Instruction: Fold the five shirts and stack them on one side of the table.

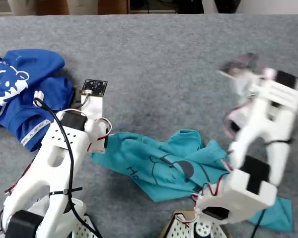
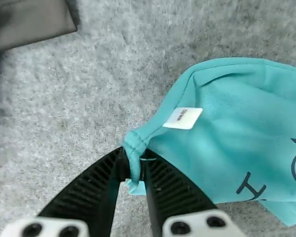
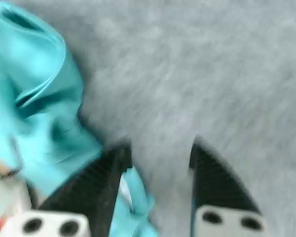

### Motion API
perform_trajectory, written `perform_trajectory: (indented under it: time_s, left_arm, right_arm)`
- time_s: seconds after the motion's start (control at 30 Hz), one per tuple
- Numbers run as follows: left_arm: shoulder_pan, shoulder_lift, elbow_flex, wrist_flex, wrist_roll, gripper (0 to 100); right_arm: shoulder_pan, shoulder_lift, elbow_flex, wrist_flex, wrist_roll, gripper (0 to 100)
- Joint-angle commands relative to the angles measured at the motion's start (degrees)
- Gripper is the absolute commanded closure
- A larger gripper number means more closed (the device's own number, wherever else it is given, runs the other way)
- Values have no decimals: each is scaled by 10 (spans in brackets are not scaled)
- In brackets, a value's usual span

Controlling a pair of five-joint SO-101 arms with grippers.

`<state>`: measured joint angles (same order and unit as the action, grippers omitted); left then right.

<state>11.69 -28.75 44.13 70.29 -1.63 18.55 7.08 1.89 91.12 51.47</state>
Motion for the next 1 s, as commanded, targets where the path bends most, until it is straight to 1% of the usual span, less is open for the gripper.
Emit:
perform_trajectory:
  time_s: [0.0, 0.13, 0.23, 0.37, 0.53, 0.6, 0.7, 0.77, 0.8, 0.97]
  left_arm:
    - [-7, -2, -3, -4, 33, 982]
    - [-3, 5, 2, -6, 45, 982]
    - [-10, -2, 12, -20, 48, 982]
    - [-44, -2, 13, -21, 49, 982]
    - [-46, -1, 20, -22, 49, 982]
    - [-46, -1, 23, -25, 49, 982]
    - [-46, -1, 23, -25, 49, 982]
    - [-46, -1, 23, -25, 49, 982]
    - [-46, -1, 23, -25, 49, 982]
    - [-47, -1, 23, -23, 49, 982]
  right_arm:
    - [-116, -22, 5, -21, -33, 796]
    - [-211, -22, 45, -40, -33, 796]
    - [-247, -22, 93, -97, -37, 796]
    - [-252, -9, 160, -175, -38, 796]
    - [-248, 55, 184, -245, -38, 802]
    - [-248, 87, 173, -272, -38, 857]
    - [-248, 120, 126, -259, -43, 998]
    - [-247, 131, 88, -239, -64, 975]
    - [-247, 132, 73, -231, -72, 981]
    - [-248, 138, -16, -211, -75, 994]
